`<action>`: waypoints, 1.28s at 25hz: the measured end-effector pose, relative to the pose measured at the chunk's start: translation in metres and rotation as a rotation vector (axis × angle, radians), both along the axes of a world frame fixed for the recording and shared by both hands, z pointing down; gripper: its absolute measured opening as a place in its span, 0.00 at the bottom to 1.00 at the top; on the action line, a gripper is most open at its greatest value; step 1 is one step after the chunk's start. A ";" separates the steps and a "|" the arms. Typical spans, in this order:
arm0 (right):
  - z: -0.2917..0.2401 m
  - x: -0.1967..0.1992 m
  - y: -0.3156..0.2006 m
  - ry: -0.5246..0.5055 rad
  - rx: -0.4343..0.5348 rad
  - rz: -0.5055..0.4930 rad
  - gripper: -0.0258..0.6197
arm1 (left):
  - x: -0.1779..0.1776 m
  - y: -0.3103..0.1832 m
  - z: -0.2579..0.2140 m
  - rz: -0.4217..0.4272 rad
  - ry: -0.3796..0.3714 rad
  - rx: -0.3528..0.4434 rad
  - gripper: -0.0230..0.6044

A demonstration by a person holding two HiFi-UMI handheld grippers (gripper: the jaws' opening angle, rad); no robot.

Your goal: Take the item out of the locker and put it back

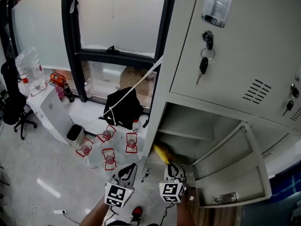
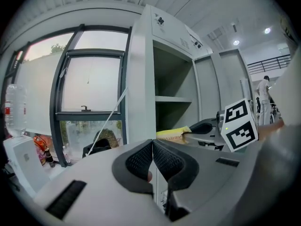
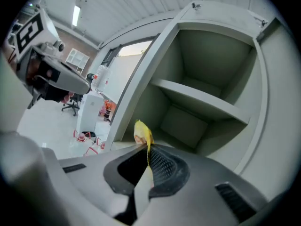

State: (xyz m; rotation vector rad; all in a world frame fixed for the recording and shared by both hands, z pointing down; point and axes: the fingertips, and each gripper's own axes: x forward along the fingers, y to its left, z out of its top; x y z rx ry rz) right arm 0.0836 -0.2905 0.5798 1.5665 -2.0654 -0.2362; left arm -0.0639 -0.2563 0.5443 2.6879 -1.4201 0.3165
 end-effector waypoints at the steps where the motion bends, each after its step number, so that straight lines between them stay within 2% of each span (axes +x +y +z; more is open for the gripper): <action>1: -0.008 0.001 0.003 -0.037 0.009 0.004 0.07 | 0.001 0.001 -0.005 0.003 0.002 0.010 0.07; 7: -0.056 0.014 0.033 -0.248 0.072 0.035 0.07 | 0.010 0.011 -0.031 0.030 0.014 0.063 0.07; 16: -0.089 0.037 0.092 -0.394 0.160 0.101 0.07 | 0.025 0.033 -0.048 0.084 0.019 0.100 0.07; 26: -0.079 0.060 0.143 -0.442 0.179 0.176 0.07 | 0.041 0.056 -0.046 0.129 0.021 0.092 0.07; 32: -0.073 0.070 0.156 -0.446 0.185 0.208 0.07 | 0.046 0.062 -0.045 0.147 0.014 0.093 0.07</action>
